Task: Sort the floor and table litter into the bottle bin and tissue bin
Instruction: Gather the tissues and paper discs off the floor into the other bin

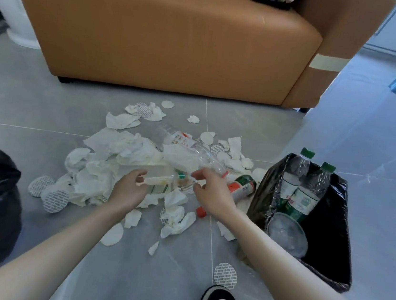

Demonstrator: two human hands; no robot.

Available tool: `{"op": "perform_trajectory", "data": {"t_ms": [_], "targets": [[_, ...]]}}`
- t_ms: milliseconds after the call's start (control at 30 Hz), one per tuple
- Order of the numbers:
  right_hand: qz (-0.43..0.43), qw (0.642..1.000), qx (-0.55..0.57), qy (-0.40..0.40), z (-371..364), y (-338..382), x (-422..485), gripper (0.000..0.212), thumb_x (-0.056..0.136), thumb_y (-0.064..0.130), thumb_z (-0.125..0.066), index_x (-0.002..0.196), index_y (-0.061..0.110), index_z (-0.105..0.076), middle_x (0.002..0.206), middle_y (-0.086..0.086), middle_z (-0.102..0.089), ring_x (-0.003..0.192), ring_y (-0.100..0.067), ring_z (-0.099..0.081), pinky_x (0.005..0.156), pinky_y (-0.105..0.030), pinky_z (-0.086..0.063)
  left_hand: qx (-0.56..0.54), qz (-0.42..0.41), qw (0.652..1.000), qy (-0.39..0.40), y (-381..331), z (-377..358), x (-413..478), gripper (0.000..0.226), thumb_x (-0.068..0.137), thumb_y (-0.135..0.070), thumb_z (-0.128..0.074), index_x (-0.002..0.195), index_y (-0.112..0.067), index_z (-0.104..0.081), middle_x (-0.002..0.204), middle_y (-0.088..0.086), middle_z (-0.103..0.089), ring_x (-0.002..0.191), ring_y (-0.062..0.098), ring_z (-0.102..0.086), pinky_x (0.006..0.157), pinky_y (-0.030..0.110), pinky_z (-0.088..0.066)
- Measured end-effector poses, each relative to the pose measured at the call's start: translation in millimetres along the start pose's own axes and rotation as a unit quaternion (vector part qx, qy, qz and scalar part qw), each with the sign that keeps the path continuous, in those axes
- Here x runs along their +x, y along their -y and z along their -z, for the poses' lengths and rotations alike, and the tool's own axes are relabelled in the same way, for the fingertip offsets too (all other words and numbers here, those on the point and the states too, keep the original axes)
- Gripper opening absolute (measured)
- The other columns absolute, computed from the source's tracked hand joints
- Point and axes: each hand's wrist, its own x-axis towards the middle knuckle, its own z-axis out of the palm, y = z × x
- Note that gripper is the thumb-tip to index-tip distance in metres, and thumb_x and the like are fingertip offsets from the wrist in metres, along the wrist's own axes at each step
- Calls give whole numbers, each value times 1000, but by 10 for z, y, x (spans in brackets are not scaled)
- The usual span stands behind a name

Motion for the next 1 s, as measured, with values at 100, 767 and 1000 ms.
{"op": "perform_trajectory", "data": {"t_ms": [100, 767, 1000], "targets": [[-1, 997, -54, 50, -315, -26, 213, 41, 88, 11, -51, 128, 15, -51, 132, -9, -50, 122, -28, -45, 99, -33, -38, 75, -19, 994, -75, 268, 95, 121, 52, 88, -11, -54, 138, -19, -44, 140, 9, -44, 129, 30, -39, 102, 36, -33], [-29, 985, -115, 122, -850, -259, 650, 66, 85, 10, -51, 144, 25, -24, 139, -11, -38, 124, -34, -29, 100, -40, -32, 344, -98, 934, -11, 574, 257, 623, 86, 65, -19, -77, 139, -29, -34, 124, 2, -37, 116, 24, -33, 87, 32, -36], [16, 994, -68, 87, -611, -107, 490, 60, 89, 13, -53, 144, 21, -30, 148, -6, -31, 134, -30, -26, 105, -34, -27, 230, -171, 955, -73, 417, 436, 348, 75, 61, 0, -70, 129, -25, -47, 121, -1, -34, 112, 19, -27, 74, 37, -48]]}}
